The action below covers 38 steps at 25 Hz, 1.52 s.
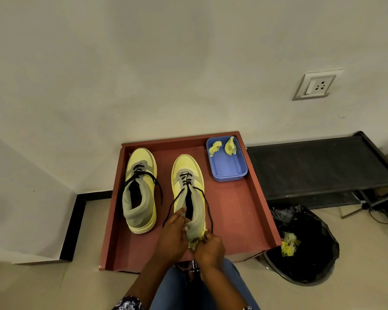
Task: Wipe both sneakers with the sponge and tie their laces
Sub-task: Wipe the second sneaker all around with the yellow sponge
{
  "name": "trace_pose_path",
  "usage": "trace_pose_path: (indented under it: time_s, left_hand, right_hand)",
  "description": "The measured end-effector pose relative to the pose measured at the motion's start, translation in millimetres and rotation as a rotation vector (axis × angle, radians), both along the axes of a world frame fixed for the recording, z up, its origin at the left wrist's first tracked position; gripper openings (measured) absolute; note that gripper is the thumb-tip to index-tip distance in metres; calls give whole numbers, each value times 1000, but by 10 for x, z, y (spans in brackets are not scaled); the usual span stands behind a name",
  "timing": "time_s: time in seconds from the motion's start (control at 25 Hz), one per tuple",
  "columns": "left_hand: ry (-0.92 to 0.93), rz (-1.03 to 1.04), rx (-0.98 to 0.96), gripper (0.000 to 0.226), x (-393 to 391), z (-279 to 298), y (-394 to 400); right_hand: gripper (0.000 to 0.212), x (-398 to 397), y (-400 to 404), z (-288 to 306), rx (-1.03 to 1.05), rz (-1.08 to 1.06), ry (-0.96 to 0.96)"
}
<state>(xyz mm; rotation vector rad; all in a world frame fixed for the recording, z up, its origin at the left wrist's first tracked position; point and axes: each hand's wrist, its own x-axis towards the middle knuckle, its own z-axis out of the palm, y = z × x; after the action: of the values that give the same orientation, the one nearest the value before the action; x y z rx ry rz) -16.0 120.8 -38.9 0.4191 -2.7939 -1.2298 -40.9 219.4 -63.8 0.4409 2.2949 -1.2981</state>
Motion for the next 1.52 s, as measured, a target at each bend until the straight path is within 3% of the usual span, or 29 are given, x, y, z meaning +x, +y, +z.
trace_pose_path:
  time_s: [0.16, 0.32, 0.48, 0.64, 0.84, 1.04, 1.28, 1.52]
  left_hand:
    - [-12, -32, -11, 48, -9, 33, -38]
    - [-40, -47, -24, 47, -17, 44, -48]
    - [-46, -53, -28, 47, -16, 41, -78]
    - [-51, -79, -44, 44, -8, 36, -88]
    - [-19, -114, -14, 58, 20, 36, -123]
    - [0, -116, -25, 52, 16, 69, -106]
    - [6, -76, -7, 56, 14, 61, -54]
    - [56, -26, 29, 46, 60, 1, -3]
  right_hand:
    - [16, 37, -109, 52, -54, -204, -77]
    - [22, 132, -221, 12, -71, -279, -166]
    - [10, 125, -262, -21, -200, -373, -260]
    - [16, -65, -103, 154, -205, -400, -200]
    - [24, -609, -60, 199, -143, -180, -96]
    - [32, -877, -117, 223, -200, -101, -37]
    - [31, -522, 6, 321, -116, 57, 213]
    - [26, -167, 148, 220, -151, 17, 205]
